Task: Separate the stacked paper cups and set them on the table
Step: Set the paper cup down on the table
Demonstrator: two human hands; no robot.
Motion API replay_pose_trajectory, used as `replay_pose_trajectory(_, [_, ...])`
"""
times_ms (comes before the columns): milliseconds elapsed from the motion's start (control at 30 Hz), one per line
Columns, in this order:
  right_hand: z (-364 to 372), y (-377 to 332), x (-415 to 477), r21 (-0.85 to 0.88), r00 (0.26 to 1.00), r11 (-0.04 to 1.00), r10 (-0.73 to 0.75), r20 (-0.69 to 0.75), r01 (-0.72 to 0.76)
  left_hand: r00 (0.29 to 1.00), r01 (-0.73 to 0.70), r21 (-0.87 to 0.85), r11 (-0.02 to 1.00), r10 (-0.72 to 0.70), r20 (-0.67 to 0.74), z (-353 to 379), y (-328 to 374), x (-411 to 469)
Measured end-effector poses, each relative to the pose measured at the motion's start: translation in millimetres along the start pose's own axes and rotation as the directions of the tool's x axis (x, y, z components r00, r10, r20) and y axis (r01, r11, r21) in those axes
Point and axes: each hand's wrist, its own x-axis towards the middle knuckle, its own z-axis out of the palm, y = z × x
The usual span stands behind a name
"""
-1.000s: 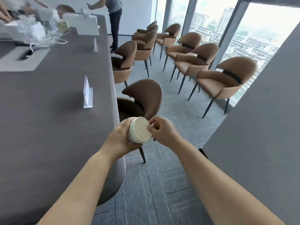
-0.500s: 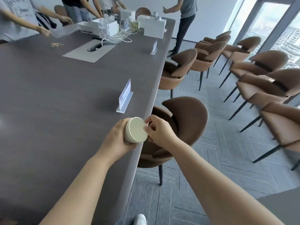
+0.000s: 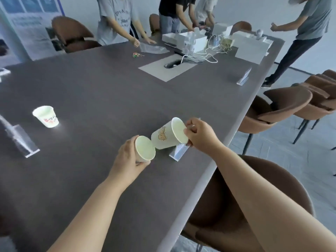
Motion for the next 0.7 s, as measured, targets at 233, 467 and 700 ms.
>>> replay_pose_trajectory(233, [4.7,17.4,133.7,-0.16,0.996,0.985,-0.048,0.072,0.059,0.962,0.162,0.041,0.986,-0.148,-0.231,12.6,-5.6,48.7])
replay_pose_trajectory(467, [45.5,63.5,216.2,-0.55,0.96,0.835,0.131,0.249,0.028,0.925,0.293,-0.003,0.956,-0.284,-0.254,38.5,-8.1,81.8])
replay_pose_trajectory(700, [70.1,91.8,247.1,-0.679,0.906,0.734,0.283,0.315,0.007,0.92,0.32,0.007,0.947,-0.309,-0.239,46.3,-9.9,103.7])
